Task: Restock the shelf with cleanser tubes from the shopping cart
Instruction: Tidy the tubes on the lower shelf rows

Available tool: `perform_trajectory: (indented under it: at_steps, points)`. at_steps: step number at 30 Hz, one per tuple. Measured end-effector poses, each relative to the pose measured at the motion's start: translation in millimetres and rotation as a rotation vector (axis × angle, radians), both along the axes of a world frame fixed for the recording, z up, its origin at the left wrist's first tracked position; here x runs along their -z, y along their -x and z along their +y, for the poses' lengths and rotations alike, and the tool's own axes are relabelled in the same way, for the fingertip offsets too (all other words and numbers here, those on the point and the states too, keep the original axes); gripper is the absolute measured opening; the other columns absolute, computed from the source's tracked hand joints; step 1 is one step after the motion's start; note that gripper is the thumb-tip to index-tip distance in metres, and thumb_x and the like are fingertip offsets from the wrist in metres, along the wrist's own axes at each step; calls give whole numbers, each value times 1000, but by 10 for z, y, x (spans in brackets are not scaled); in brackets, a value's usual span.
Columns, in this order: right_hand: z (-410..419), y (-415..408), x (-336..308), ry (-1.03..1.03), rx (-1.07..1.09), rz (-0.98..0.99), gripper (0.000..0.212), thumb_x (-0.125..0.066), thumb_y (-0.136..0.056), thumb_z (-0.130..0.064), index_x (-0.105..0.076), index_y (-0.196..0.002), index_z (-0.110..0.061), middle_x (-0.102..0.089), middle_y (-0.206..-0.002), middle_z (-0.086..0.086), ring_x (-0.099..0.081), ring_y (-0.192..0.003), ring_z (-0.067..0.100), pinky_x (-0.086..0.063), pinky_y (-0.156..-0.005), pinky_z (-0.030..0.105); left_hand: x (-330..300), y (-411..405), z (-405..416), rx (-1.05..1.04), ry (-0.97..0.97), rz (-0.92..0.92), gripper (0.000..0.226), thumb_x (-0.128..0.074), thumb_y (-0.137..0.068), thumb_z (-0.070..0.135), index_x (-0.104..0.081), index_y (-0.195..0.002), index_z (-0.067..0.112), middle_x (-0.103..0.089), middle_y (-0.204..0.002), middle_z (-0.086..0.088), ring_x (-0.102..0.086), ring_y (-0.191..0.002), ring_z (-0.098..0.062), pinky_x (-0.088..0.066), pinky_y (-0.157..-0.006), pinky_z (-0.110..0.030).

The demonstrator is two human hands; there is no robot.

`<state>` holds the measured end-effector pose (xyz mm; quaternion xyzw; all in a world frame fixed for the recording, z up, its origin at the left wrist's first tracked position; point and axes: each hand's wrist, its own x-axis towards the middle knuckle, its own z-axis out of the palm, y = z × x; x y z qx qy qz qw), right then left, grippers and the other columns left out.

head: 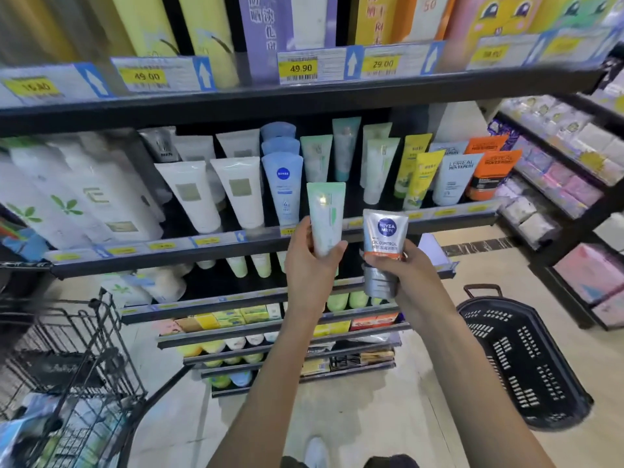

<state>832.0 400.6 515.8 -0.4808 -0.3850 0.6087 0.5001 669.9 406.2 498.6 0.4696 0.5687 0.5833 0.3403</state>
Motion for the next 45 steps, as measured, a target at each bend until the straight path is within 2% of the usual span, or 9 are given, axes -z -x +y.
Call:
perform_trajectory:
  at_steps: [3,8,13,17,23,28,32,38,45]
  points:
    - [145,-46,-55,-9,-10,18,43,-80,-84,-5,-66,-124,-16,-77,-114,8,-72,-106,27,-55,-94,43,-102,-57,111,-63,-46,40,52,-80,-87,27,-55,-131,37,-65,-123,12,-64,-112,-6,-58,-95,-35]
    - [361,-133,-122,-19,-54,30,46,-81,-83,-5,-66,-124,-17,-78,-113,4,-72,-109,26,-54,-97,41,-300,-187,236,-166,-93,75,48,-77,-90,14,-59,-132,28,-65,-114,22,-62,-106,5,-52,-84,-11]
    - [522,-238,-174,-33,-121,31,44,-81,-82,-5,-68,-121,-19,-78,-111,4,-72,-107,27,-53,-93,41,-419,-314,427,-262,-121,95,52,-77,-90,19,-56,-136,31,-67,-123,16,-64,-115,-2,-57,-96,-29]
    - [619,-302,-192,-50,-162,63,42,-79,-82,1,-69,-118,-20,-78,-112,6,-72,-105,27,-53,-98,44,-512,-403,599,-326,-107,163,48,-76,-90,23,-52,-124,45,-67,-117,19,-65,-110,-3,-59,-91,-31]
    - [693,-411,-169,-37,-207,76,43,-78,-81,3,-69,-118,-18,-77,-110,8,-71,-102,29,-53,-94,43,-335,-434,894,-389,-7,359,51,-73,-89,29,-50,-135,28,-65,-123,6,-63,-112,-17,-57,-91,-45]
    - [768,-523,-112,4,-262,118,39,-78,-82,3,-68,-116,-13,-64,-96,18,-53,-87,34,-41,-72,39,-152,-479,1007,-430,108,536,55,-77,-88,27,-53,-134,11,-63,-120,-8,-61,-110,-33,-53,-90,-49]
    - [788,-562,-134,-5,-250,84,45,-79,-81,2,-68,-120,-18,-76,-111,13,-69,-99,32,-53,-84,42,-149,-512,1010,-462,163,585,53,-74,-91,27,-50,-134,10,-65,-121,-10,-64,-107,-37,-55,-84,-51]
    - [785,-555,-80,10,-263,70,46,-80,-81,1,-69,-118,-23,-78,-112,5,-70,-110,32,-52,-100,46,-126,-513,970,-507,200,664,54,-70,-95,32,-45,-137,8,-65,-123,-14,-64,-104,-42,-54,-76,-51]
    - [750,-521,-12,52,-281,69,48,-80,-80,-1,-67,-122,-19,-77,-113,8,-71,-108,32,-57,-78,36,-118,-503,929,-528,193,750,59,-72,-94,31,-46,-139,3,-68,-117,-18,-68,-98,-43,-53,-72,-48]
